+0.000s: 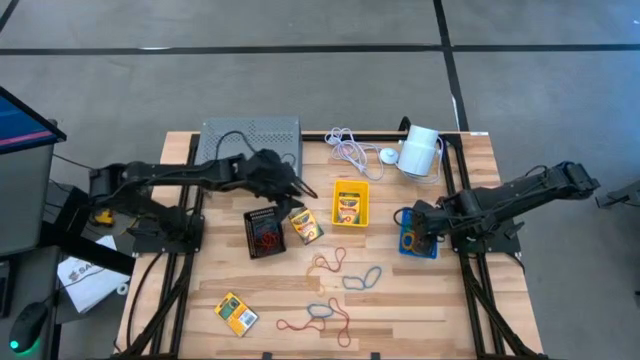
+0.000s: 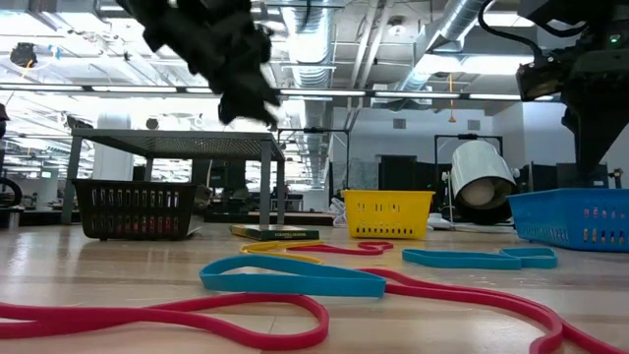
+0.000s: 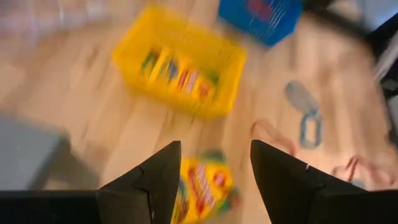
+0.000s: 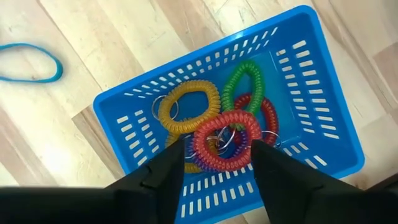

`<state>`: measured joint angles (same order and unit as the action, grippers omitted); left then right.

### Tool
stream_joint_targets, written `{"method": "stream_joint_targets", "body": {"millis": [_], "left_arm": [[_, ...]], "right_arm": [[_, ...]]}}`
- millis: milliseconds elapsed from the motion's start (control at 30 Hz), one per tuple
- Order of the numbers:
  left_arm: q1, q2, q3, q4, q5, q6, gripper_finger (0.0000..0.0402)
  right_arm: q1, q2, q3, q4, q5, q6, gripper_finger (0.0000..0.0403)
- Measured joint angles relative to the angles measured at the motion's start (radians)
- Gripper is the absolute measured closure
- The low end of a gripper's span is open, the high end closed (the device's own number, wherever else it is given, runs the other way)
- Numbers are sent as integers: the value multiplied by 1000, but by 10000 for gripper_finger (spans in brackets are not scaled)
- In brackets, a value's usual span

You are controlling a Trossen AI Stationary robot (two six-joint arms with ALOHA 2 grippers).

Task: Pick & Place Office Desk Supplies
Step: Put the yellow crayon box into the yellow bin

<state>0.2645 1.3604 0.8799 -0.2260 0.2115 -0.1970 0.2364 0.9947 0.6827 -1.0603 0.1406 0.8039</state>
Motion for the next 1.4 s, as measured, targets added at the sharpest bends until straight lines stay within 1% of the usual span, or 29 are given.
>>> {"method": "stream_joint_targets", "body": {"millis": [33,200,400,600,700,900,967,1033,1233,1333,1400], "left_arm": [[0,21,10,-23,-3,9,211],[-10,84,37,-29,-25,19,211],[-44,100,71,-114,-103,46,211],[-112,95,108,-160,-82,72,211],[-147,94,113,-175,-91,106,211],[-203,94,113,-157,-107,130,211],[-210,98,113,-157,-121,134,211],[-222,118,114,-162,-156,148,211],[-291,217,114,-157,-275,250,213],[-307,268,114,-144,-319,270,225],[-310,303,124,-138,-321,271,236]], "right_arm": [[4,0,0,0,0,0,228],[29,0,0,0,0,0,236],[54,0,0,-1,23,-3,242],[58,0,0,7,26,-3,248],[58,0,0,93,33,-30,251],[31,0,0,488,22,-203,264],[10,0,0,569,14,-250,273],[-13,0,1,597,12,-276,284],[-57,0,6,586,7,-288,309],[-57,0,6,586,-16,-284,316],[-50,0,6,586,-16,-283,319]]}}
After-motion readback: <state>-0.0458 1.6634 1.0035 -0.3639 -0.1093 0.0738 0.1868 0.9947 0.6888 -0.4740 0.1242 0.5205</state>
